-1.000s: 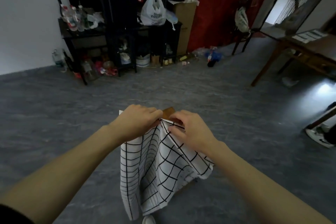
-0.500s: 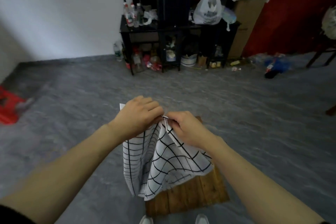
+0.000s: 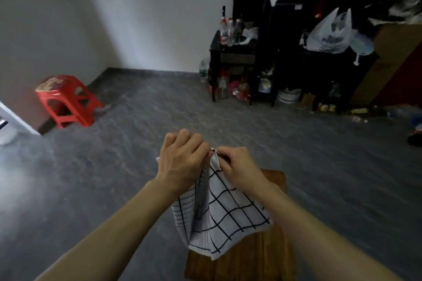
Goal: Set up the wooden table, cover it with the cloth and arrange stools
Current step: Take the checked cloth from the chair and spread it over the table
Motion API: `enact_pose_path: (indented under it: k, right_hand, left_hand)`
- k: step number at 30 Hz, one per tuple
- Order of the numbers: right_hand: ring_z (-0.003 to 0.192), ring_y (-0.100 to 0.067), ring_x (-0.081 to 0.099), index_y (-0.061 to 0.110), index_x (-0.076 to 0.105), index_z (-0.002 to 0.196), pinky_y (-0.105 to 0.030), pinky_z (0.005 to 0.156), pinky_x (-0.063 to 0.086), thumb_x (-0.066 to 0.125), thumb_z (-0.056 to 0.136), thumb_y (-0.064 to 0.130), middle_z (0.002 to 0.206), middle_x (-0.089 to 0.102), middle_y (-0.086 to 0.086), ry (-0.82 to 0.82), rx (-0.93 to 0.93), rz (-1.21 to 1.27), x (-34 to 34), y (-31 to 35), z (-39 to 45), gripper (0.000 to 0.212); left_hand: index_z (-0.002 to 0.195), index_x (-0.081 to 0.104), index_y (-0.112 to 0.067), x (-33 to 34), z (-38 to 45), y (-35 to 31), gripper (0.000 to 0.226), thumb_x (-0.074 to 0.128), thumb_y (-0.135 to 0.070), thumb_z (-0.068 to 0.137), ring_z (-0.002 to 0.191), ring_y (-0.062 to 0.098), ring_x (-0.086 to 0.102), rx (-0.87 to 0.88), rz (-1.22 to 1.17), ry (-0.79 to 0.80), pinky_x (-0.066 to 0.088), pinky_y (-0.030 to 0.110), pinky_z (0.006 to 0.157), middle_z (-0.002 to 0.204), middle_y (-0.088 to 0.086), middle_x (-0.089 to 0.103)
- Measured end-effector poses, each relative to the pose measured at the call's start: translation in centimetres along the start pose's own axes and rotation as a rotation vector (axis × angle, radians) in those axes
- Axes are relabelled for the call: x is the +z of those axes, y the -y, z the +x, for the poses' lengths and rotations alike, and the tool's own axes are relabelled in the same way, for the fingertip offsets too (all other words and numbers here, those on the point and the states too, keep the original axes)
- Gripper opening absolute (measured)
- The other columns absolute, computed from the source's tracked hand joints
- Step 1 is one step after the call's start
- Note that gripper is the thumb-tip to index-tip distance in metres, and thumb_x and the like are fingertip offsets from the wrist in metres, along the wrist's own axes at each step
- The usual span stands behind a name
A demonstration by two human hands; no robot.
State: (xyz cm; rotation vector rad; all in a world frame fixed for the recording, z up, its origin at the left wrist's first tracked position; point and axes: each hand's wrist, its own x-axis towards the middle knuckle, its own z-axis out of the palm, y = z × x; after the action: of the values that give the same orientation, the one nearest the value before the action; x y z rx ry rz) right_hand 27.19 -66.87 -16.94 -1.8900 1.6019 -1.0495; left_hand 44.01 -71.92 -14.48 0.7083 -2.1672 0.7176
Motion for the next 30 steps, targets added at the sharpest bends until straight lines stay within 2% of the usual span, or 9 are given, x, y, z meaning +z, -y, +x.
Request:
enact_pose_path:
  k: [3, 5, 9, 12, 14, 18, 24, 27, 30]
  right_hand:
    - [0.05, -0.004, 0.039, 0.034, 0.037, 0.061, -0.021, 0.05, 0.028, 0.058, 0.092, 0.011, 0.052, 0.038, 0.013, -0.01, -0.061, -0.032, 0.9, 1.0, 1.4, 0.044]
    - [0.049, -0.003, 0.039, 0.033, 0.036, 0.061, -0.022, 0.05, 0.028, 0.058, 0.091, 0.013, 0.051, 0.037, 0.012, -0.013, -0.08, -0.06, 1.5, 1.4, 1.7, 0.043]
    - [0.049, -0.004, 0.042, 0.029, 0.04, 0.062, -0.018, 0.05, 0.028, 0.059, 0.092, 0.012, 0.051, 0.038, 0.013, 0.01, -0.102, -0.097, 2.0, 2.1, 2.5, 0.039]
    - [0.053, 0.0, 0.041, 0.025, 0.047, 0.064, -0.014, 0.055, 0.027, 0.058, 0.09, 0.008, 0.057, 0.037, 0.018, 0.015, -0.171, -0.151, 2.2, 2.8, 3.1, 0.033]
    - [0.059, -0.002, 0.041, 0.017, 0.058, 0.069, -0.022, 0.058, 0.033, 0.059, 0.087, 0.007, 0.065, 0.04, 0.016, 0.013, -0.202, -0.197, 2.4, 2.9, 3.4, 0.021]
    - [0.072, -0.015, 0.052, 0.012, 0.066, 0.08, -0.038, 0.059, 0.047, 0.058, 0.081, 0.007, 0.083, 0.054, 0.002, -0.025, -0.244, -0.272, 3.3, 2.9, 3.6, 0.01]
    - [0.079, -0.014, 0.059, 0.009, 0.072, 0.089, -0.033, 0.067, 0.053, 0.06, 0.086, 0.012, 0.093, 0.063, 0.0, -0.075, -0.277, -0.259, 4.2, 3.2, 3.3, 0.013]
    - [0.08, -0.013, 0.061, 0.009, 0.073, 0.092, -0.03, 0.07, 0.054, 0.064, 0.089, 0.013, 0.093, 0.065, -0.001, -0.077, -0.259, -0.265, 4.9, 3.4, 2.7, 0.011]
    - [0.081, -0.006, 0.057, 0.01, 0.073, 0.094, -0.021, 0.073, 0.05, 0.067, 0.089, 0.01, 0.092, 0.064, 0.001, -0.077, -0.238, -0.254, 5.5, 3.3, 2.1, 0.008]
  left_hand:
    - [0.065, 0.054, -0.015, -0.4, -0.6, 0.8, 0.028, 0.073, -0.021, 0.085, 0.068, 0.022, 0.039, -0.068, 0.019, 0.013, 0.023, 0.036, 0.065, 0.066, 0.002, 0.048]
    - [0.063, 0.053, -0.016, -0.5, -1.1, 1.4, 0.028, 0.073, -0.015, 0.082, 0.065, 0.022, 0.042, -0.071, 0.047, 0.051, 0.024, 0.036, 0.064, 0.063, 0.001, 0.047]
    - [0.07, 0.06, -0.018, -1.0, -1.8, 2.1, 0.024, 0.058, -0.026, 0.093, 0.069, 0.023, 0.048, -0.134, 0.1, 0.226, 0.029, 0.038, 0.067, 0.065, -0.002, 0.055]
    - [0.079, 0.063, -0.02, -2.0, -1.7, 1.6, 0.031, 0.042, -0.035, 0.096, 0.072, 0.021, 0.049, -0.311, -0.064, 0.402, 0.033, 0.037, 0.068, 0.071, -0.004, 0.06]
    - [0.079, 0.059, -0.023, -2.3, -1.5, 1.7, 0.036, 0.037, -0.047, 0.095, 0.074, 0.016, 0.05, -0.484, -0.271, 0.476, 0.039, 0.037, 0.07, 0.073, -0.008, 0.059]
    - [0.086, 0.062, -0.025, -2.2, -1.8, 2.3, 0.034, 0.051, -0.057, 0.083, 0.073, 0.009, 0.054, -0.666, -0.558, 0.438, 0.047, 0.033, 0.07, 0.077, -0.009, 0.06]
    - [0.099, 0.074, -0.022, -1.9, -2.7, 2.9, 0.02, 0.07, -0.022, 0.079, 0.077, 0.006, 0.065, -0.865, -0.841, 0.371, 0.054, 0.031, 0.076, 0.086, -0.01, 0.07]
    - [0.101, 0.072, -0.022, -1.4, -3.6, 3.0, 0.031, 0.064, -0.028, 0.072, 0.079, 0.006, 0.062, -0.814, -0.769, 0.412, 0.053, 0.031, 0.078, 0.088, -0.009, 0.069]
    - [0.099, 0.069, -0.02, -0.8, -4.6, 2.8, 0.026, 0.068, -0.021, 0.073, 0.079, 0.009, 0.059, -0.733, -0.71, 0.405, 0.052, 0.034, 0.076, 0.087, -0.007, 0.065]
